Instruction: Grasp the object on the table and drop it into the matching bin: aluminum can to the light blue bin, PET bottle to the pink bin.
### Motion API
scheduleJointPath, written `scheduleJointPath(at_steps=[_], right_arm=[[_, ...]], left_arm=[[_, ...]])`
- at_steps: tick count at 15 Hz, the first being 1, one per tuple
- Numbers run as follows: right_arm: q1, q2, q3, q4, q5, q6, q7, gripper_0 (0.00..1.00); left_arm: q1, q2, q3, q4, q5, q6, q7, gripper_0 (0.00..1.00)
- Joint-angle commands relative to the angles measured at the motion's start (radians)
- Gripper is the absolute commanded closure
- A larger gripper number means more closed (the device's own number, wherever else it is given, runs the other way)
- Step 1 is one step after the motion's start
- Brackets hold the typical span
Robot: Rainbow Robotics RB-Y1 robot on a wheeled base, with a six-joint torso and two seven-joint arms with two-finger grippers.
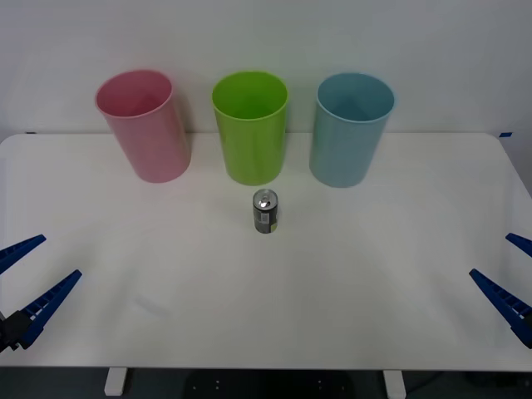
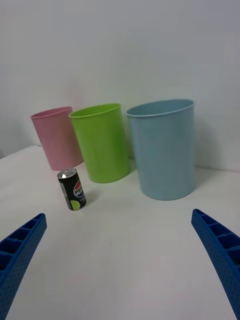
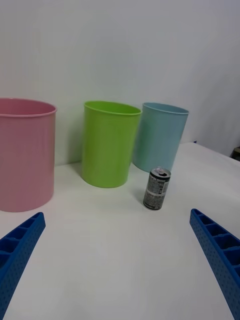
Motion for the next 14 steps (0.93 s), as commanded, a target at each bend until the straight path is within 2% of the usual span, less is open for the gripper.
scheduleJointPath(at_steps=[1, 6, 14], right_arm=[[0.000, 0.000, 0.000, 0.000, 0.000, 0.000, 0.000, 0.00], [0.025, -0.005, -0.016, -0.011, 0.006, 0.007, 0.008, 0.00], [0.008, -0.013, 0.077, 0.001, 0.033, 0.024, 0.045, 0.00]], left_arm=[[0.000, 0.000, 0.000, 0.000, 0.000, 0.000, 0.000, 0.00], [0.000, 0.000, 0.000, 0.000, 0.000, 0.000, 0.000, 0.00], [0.000, 0.000, 0.000, 0.000, 0.000, 0.000, 0.000, 0.00]])
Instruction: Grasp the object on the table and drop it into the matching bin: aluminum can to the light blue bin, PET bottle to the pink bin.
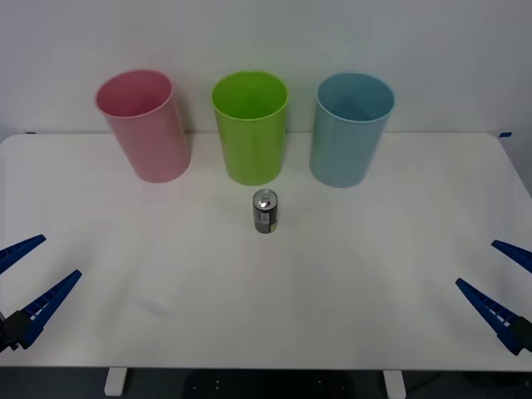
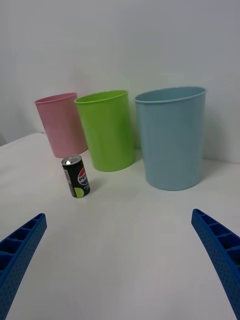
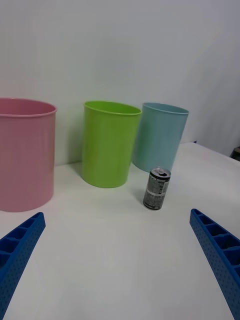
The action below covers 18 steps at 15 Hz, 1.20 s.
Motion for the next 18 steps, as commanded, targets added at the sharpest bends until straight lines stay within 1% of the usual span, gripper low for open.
scheduleJointPath(at_steps=[1, 4, 5, 8, 11, 12, 15, 18], right_arm=[[-0.019, -0.001, 0.048, 0.029, 0.005, 0.002, 0.022, 0.00], [-0.075, -0.001, 0.106, 0.098, 0.023, -0.004, 0.055, 0.00], [-0.095, 0.001, 0.123, 0.123, 0.023, -0.002, 0.103, 0.00], [-0.152, -0.001, 0.163, 0.197, 0.023, -0.001, 0.197, 0.00], [-0.201, 0.001, 0.205, 0.256, 0.023, 0.010, 0.272, 0.00], [-0.215, 0.001, 0.220, 0.272, 0.023, 0.015, 0.276, 0.00], [-0.241, 0.002, 0.286, 0.281, 0.020, 0.073, 0.293, 0.00], [-0.267, 0.021, 0.363, 0.281, 0.016, 0.165, 0.310, 0.00]], left_arm=[[0.000, 0.000, 0.000, 0.000, 0.000, 0.000, 0.000, 0.00], [0.000, 0.000, 0.000, 0.000, 0.000, 0.000, 0.000, 0.00], [0.000, 0.000, 0.000, 0.000, 0.000, 0.000, 0.000, 0.00], [0.000, 0.000, 0.000, 0.000, 0.000, 0.000, 0.000, 0.00], [0.000, 0.000, 0.000, 0.000, 0.000, 0.000, 0.000, 0.00], [0.000, 0.000, 0.000, 0.000, 0.000, 0.000, 0.000, 0.00], [0.000, 0.000, 0.000, 0.000, 0.000, 0.000, 0.000, 0.00], [0.000, 0.000, 0.000, 0.000, 0.000, 0.000, 0.000, 0.00]])
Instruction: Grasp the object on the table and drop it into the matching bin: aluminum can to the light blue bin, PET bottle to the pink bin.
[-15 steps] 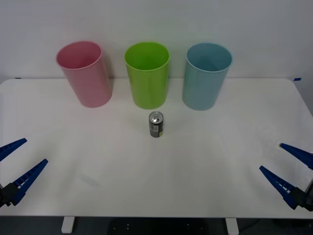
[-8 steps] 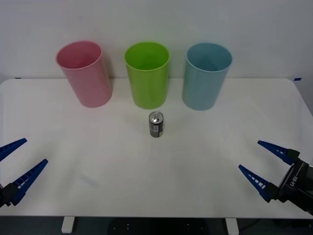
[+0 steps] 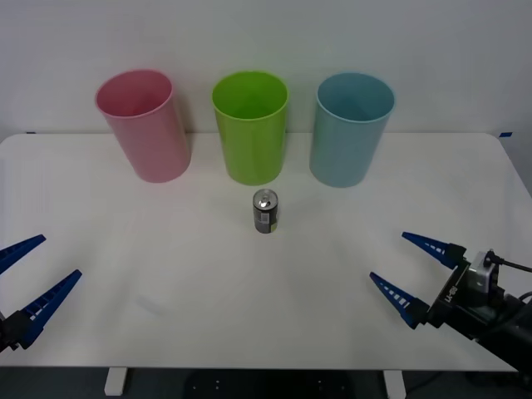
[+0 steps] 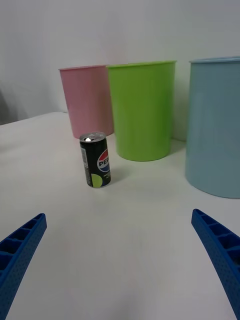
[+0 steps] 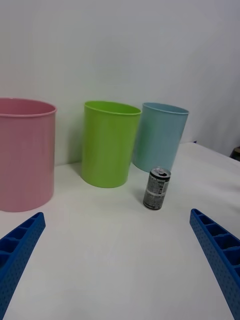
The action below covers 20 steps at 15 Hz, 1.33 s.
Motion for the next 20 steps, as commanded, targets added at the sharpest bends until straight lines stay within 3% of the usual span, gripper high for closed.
scheduleJointPath(at_steps=[1, 13, 20], right_arm=[[-0.023, 0.015, 0.059, -0.002, -0.001, 0.073, 0.015, 0.00], [-0.108, 0.072, 0.261, 0.000, -0.001, 0.337, 0.049, 0.00], [-0.230, 0.169, 0.267, 0.150, 0.056, 0.361, 0.075, 0.00]], left_arm=[[0.000, 0.000, 0.000, 0.000, 0.000, 0.000, 0.000, 0.00], [0.000, 0.000, 0.000, 0.000, 0.000, 0.000, 0.000, 0.00], [0.000, 0.000, 0.000, 0.000, 0.000, 0.000, 0.000, 0.00]])
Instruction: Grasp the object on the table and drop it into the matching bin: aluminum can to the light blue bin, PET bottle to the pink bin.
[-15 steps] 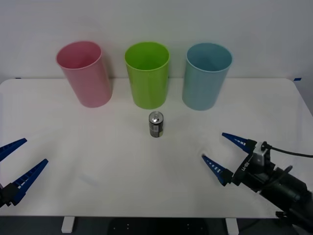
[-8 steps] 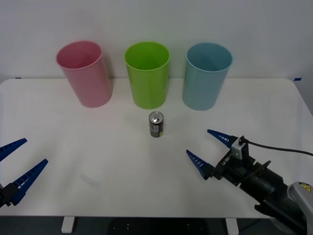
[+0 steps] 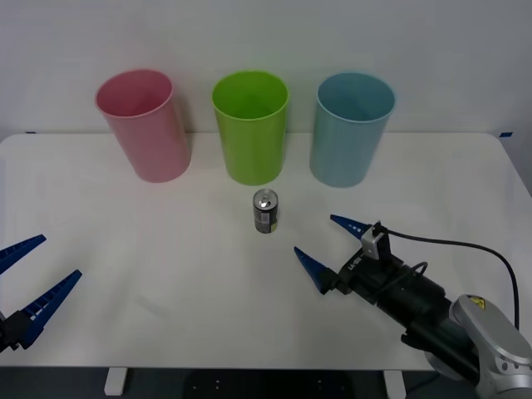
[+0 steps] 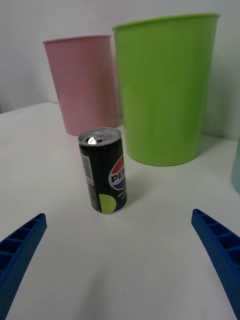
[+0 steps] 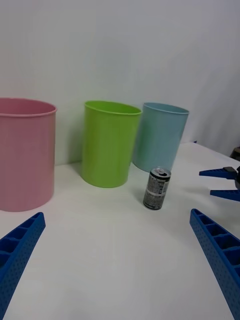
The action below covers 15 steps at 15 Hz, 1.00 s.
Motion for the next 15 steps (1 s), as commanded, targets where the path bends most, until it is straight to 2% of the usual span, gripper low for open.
scheduleJointPath(at_steps=[1, 9, 15], right_arm=[[-0.045, 0.037, -0.005, 0.050, 0.029, 0.010, 0.010, 0.00], [-0.181, 0.112, -0.007, 0.222, 0.052, 0.039, 0.053, 0.00], [-0.238, 0.178, -0.002, 0.272, 0.094, 0.136, 0.070, 0.00]], left_arm=[[0.000, 0.000, 0.000, 0.000, 0.000, 0.000, 0.000, 0.00], [0.000, 0.000, 0.000, 0.000, 0.000, 0.000, 0.000, 0.00], [0.000, 0.000, 0.000, 0.000, 0.000, 0.000, 0.000, 0.00]])
